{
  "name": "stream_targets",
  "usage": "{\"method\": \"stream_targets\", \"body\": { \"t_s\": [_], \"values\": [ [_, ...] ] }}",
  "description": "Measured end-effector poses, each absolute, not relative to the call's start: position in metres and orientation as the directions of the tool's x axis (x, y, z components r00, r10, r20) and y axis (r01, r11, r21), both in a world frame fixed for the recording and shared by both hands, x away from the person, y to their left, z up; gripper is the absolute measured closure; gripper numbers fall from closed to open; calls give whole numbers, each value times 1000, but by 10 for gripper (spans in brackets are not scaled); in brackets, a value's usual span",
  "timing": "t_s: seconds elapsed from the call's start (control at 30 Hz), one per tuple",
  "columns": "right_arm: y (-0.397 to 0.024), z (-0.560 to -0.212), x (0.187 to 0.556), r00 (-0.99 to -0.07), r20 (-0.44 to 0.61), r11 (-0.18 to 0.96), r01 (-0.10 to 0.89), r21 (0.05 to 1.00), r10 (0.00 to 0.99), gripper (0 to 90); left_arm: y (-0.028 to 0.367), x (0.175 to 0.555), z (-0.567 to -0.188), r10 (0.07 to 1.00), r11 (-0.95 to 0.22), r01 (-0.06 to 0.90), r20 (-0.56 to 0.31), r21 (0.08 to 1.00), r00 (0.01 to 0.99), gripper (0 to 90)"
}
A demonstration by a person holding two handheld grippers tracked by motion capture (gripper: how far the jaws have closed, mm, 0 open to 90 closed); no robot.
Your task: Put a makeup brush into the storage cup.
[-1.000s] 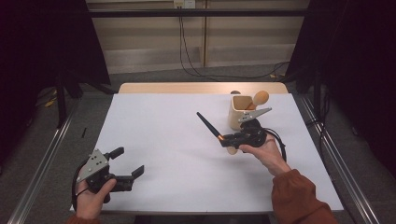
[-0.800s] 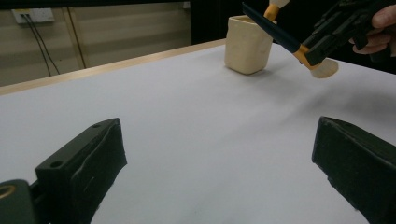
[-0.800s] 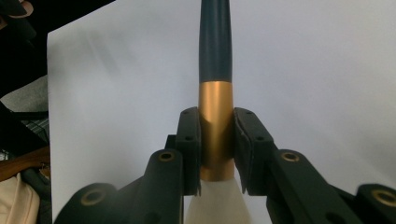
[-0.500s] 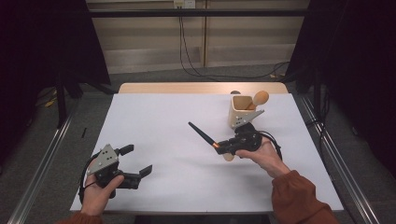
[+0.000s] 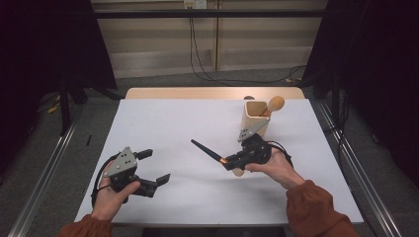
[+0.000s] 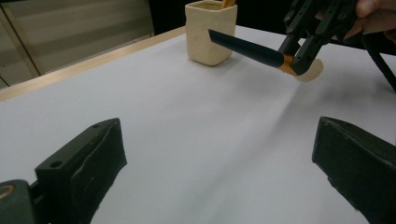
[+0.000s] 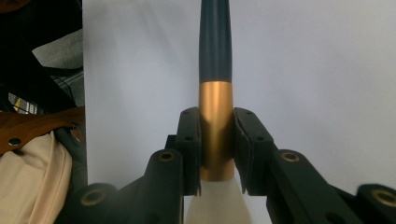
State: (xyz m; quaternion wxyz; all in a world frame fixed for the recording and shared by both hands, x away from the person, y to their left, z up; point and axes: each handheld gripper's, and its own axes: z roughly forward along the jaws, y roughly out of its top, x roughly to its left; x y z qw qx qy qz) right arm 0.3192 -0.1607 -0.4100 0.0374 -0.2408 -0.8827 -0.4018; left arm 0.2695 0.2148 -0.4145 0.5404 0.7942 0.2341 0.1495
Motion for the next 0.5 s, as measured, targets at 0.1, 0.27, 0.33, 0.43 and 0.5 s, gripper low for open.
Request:
{"method": "stream_targets", "body": {
  "t_s": [0.1,0.27,0.33,0.43,0.5],
  "values": [
    [-158,-409,318,-887,256,587,448,674,383,735,212,272,-414,515,-326,207,-10,922,857,24],
    [-153,-408,316,-902,247,623,425,657,355,735,207,274,-413,488,-359,198,2,912,873,23],
    [-151,-408,316,-906,249,641,419,643,343,735,205,274,-412,471,-371,192,6,909,882,22],
    [-149,-409,317,-912,248,662,407,630,326,735,201,275,-410,452,-390,184,14,902,892,23],
    [-148,-410,317,-914,250,672,405,620,320,735,198,276,-408,439,-400,181,15,898,899,22]
  ]
}}
